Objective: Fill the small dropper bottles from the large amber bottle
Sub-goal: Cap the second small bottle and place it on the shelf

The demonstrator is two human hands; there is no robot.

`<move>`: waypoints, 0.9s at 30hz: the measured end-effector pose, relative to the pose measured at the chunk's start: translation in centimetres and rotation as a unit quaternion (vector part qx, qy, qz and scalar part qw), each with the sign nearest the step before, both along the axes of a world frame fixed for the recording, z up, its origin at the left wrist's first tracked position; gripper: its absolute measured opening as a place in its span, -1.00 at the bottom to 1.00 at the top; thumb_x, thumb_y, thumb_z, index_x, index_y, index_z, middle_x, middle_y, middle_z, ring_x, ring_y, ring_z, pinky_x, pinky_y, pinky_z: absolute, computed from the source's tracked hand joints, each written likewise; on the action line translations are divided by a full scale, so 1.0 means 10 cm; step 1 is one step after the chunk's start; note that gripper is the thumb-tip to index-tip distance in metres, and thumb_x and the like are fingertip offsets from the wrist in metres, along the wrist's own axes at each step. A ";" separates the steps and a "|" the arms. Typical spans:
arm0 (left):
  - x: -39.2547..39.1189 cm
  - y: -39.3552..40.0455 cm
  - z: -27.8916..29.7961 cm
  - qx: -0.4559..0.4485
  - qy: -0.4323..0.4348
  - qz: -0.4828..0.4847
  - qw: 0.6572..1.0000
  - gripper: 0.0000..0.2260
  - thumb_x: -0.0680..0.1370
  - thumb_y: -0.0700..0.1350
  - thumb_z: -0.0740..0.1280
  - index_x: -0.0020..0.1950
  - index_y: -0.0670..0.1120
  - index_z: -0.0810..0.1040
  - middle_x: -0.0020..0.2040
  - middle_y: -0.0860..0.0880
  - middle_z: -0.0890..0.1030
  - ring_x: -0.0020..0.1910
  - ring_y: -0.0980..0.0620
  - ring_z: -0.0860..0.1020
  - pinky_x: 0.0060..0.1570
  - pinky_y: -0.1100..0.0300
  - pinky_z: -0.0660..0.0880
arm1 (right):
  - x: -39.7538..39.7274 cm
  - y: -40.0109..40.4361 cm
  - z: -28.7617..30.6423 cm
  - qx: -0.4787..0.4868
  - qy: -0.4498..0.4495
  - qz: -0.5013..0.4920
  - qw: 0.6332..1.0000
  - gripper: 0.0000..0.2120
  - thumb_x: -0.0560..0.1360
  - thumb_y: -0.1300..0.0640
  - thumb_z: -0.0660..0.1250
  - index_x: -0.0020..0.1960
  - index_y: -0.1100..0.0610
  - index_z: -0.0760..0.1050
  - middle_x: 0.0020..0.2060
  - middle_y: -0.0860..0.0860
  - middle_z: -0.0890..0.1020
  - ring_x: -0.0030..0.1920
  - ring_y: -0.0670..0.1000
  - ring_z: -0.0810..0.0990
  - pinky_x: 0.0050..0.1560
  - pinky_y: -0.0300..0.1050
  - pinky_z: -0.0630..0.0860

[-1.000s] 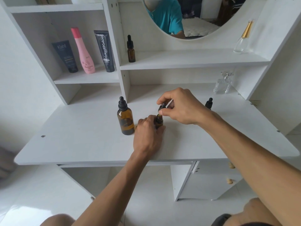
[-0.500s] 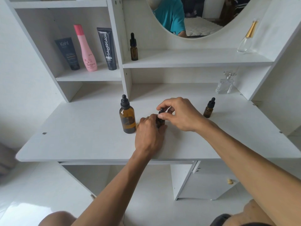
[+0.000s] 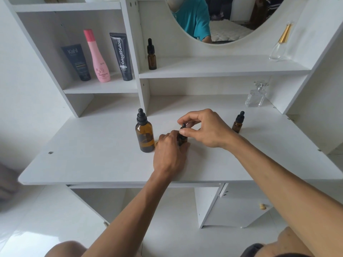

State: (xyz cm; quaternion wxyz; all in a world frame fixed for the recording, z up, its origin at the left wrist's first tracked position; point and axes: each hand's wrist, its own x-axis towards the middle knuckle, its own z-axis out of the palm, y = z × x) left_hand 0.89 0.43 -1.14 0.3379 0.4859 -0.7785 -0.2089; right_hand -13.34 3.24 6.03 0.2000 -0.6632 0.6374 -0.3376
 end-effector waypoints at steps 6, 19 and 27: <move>0.01 0.01 0.00 0.004 0.005 0.003 1.000 -0.79 0.51 -0.06 0.39 0.10 -0.11 0.56 -0.02 -0.07 0.65 0.02 -0.09 0.49 -0.05 -0.06 0.50 | 0.01 0.01 -0.02 -0.019 -0.009 -0.021 1.000 -0.76 0.41 0.08 0.57 0.07 0.04 0.67 -0.13 -0.10 0.70 -0.11 -0.24 0.63 -0.13 -0.53 0.42; 0.00 0.01 0.00 -0.005 0.009 0.001 1.000 -0.80 0.54 -0.03 0.38 0.10 -0.09 0.56 -0.05 -0.05 0.65 -0.02 -0.07 0.49 -0.10 -0.03 0.50 | 0.05 0.04 -0.06 0.002 -0.020 -0.012 1.000 -0.70 0.44 0.15 0.52 0.16 -0.01 0.65 -0.04 -0.14 0.70 0.05 -0.16 0.65 0.03 -0.30 0.54; 0.00 0.02 0.02 -0.002 0.009 0.000 1.000 -0.82 0.54 -0.03 0.37 0.06 -0.10 0.56 -0.06 -0.06 0.65 -0.01 -0.09 0.48 -0.11 -0.02 0.48 | 0.07 0.05 -0.06 -0.006 -0.028 -0.031 0.999 -0.62 0.44 0.15 0.53 0.24 -0.01 0.61 -0.04 -0.09 0.71 0.02 -0.12 0.66 -0.13 -0.59 0.39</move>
